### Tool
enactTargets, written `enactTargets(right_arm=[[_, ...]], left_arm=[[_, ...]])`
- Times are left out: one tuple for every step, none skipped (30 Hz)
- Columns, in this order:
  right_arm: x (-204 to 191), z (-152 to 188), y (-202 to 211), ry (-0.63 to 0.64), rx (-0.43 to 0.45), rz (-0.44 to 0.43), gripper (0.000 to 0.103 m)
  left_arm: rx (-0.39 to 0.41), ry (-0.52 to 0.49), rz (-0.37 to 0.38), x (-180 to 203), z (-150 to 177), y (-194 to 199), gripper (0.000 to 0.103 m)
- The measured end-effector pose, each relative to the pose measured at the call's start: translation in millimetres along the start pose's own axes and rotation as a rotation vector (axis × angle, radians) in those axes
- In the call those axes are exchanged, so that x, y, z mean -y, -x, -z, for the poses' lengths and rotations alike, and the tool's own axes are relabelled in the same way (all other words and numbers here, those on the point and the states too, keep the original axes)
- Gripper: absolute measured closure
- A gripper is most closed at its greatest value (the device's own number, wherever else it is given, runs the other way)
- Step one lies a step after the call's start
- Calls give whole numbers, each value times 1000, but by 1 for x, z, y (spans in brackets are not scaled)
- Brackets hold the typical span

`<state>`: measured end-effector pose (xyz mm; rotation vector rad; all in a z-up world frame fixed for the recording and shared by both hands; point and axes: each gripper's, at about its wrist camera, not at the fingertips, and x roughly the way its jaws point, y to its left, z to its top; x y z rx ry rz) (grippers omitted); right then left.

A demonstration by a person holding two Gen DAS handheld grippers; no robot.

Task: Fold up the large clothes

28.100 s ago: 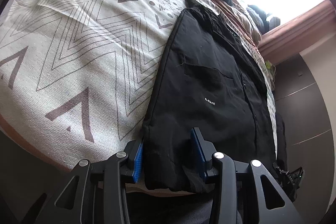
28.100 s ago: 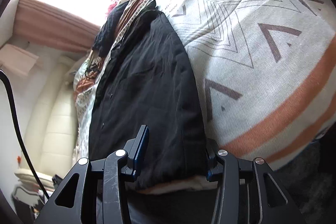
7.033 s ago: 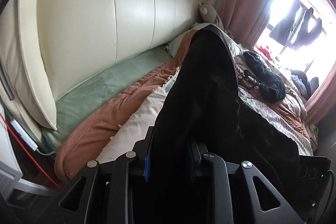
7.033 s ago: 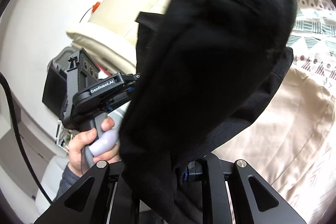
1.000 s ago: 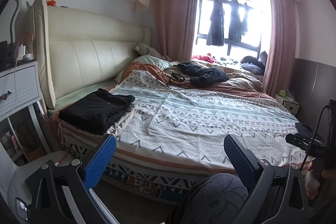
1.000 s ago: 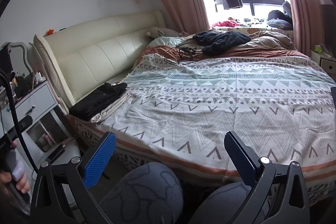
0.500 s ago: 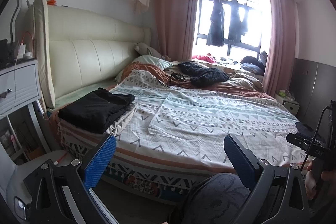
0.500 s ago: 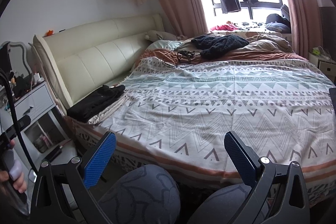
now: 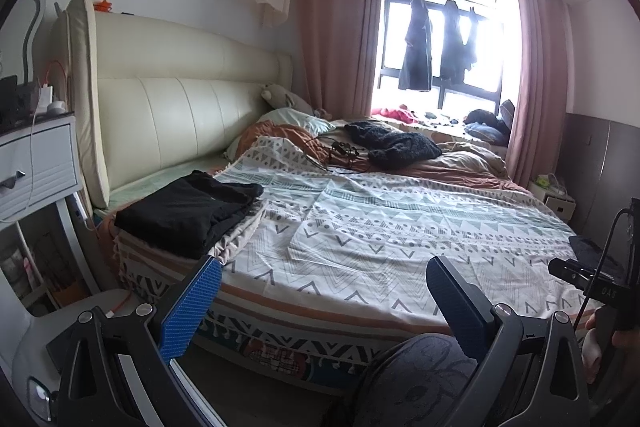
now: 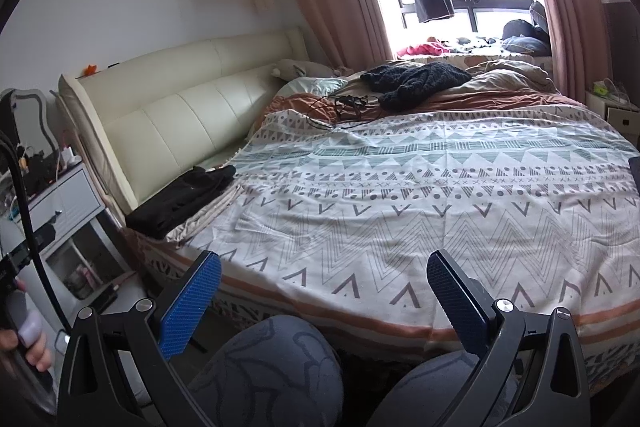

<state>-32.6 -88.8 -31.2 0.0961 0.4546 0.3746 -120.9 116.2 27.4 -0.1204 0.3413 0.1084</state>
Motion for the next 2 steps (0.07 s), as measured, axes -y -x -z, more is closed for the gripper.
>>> enactTargets(right_arm=[[0,0,-1,-2,-1,0,0],[1,2,-1,-5,-2,0,0]], left_arm=[[2,0,-1,-1,1,0,0],[3,-1,-1,-1,1,0,0]])
